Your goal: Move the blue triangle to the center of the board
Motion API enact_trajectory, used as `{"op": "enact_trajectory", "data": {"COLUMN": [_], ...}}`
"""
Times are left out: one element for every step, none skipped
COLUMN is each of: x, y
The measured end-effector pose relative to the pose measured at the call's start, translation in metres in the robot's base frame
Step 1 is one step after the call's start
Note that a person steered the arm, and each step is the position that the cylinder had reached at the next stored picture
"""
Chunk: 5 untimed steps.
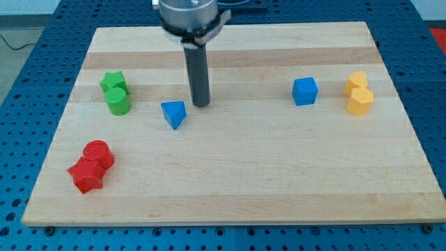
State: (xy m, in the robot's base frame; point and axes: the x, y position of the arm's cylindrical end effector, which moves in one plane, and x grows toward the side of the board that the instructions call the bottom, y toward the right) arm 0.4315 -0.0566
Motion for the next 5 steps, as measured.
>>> {"op": "enact_trajectory", "data": {"x": [0.057,0.067,0.035,-0.013,-0.054], "y": [-0.002,-0.044,-0.076,-0.04,-0.005]}}
